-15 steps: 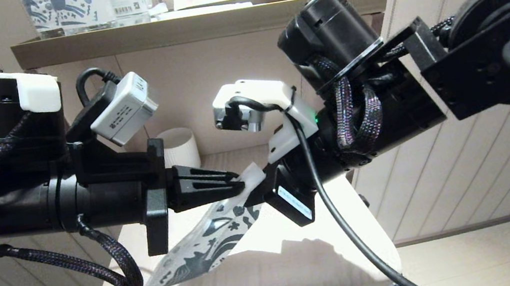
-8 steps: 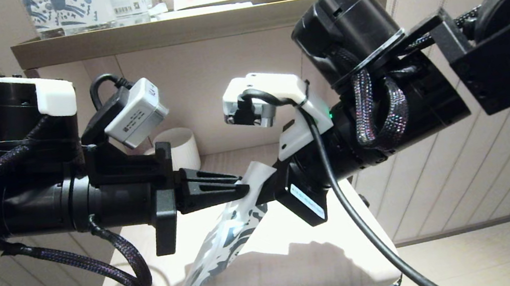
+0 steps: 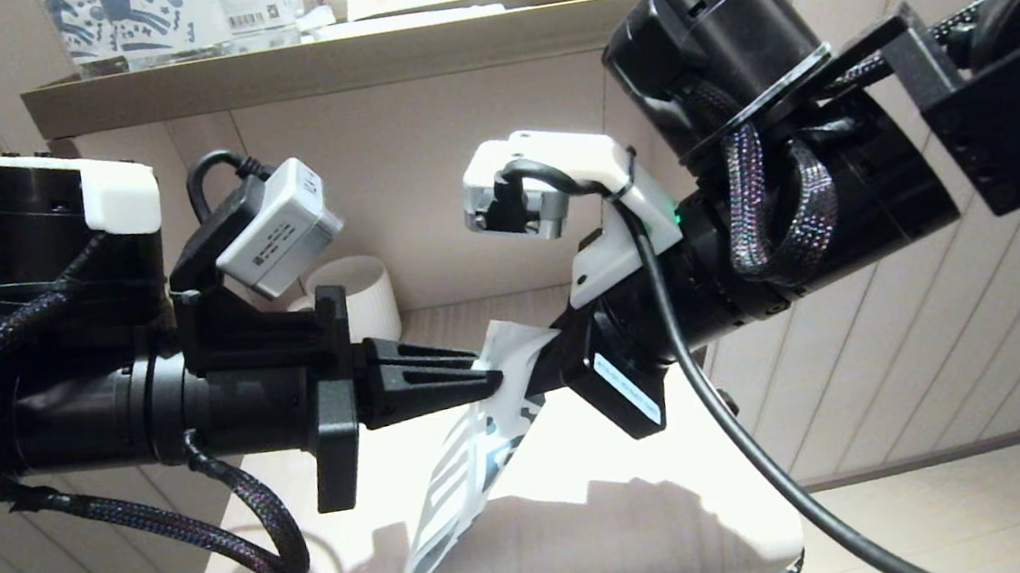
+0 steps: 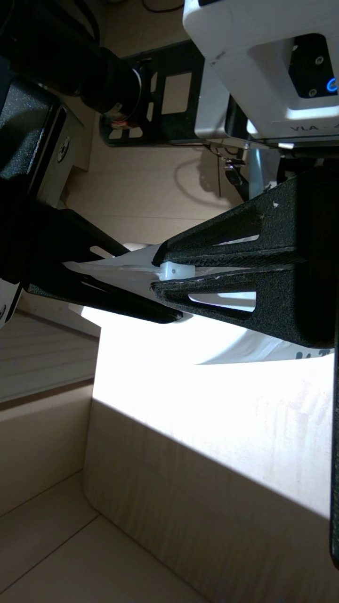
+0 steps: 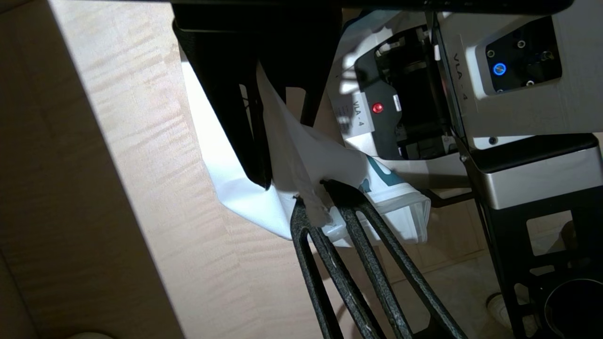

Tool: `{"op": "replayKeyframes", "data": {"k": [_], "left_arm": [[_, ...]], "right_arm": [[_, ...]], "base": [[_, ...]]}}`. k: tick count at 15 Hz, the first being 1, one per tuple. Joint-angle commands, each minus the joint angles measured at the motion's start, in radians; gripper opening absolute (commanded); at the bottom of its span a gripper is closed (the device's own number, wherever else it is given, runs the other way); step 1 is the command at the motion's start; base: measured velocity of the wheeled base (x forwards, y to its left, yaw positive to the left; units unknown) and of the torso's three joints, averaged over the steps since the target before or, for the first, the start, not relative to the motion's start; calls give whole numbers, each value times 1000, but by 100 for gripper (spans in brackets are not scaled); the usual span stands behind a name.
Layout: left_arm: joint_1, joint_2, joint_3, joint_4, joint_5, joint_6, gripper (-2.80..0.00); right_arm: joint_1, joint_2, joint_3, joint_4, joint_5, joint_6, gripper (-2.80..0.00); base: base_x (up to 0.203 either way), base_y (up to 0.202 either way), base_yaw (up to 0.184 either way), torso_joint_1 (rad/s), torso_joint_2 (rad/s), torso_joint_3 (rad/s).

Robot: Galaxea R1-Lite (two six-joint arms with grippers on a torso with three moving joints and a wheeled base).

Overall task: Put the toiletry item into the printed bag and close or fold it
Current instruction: Close the strorage bag and place it on the desk

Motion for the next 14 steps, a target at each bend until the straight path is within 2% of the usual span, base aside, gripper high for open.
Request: {"op": "replayKeyframes", "data": {"k": [1,5,7,14], "left_arm": [[0,2,0,0,-4,2,-280],[0,0,-8,0,1,-4,-280],[2,0,-11,-1,48,-6,-280],[2,0,-11,-44,48,-12,-280]], "right_arm": [[-1,0,0,3,1,-2,-280],[2,14,9,0,-2,-3,-280],[8,26,12,0,-3,-3,-280],[17,28,20,0,-3,-5,-280]], "base": [[0,0,0,0,0,0],[0,0,0,0,0,0],[0,0,0,0,0,0],[0,0,0,0,0,0]]}}
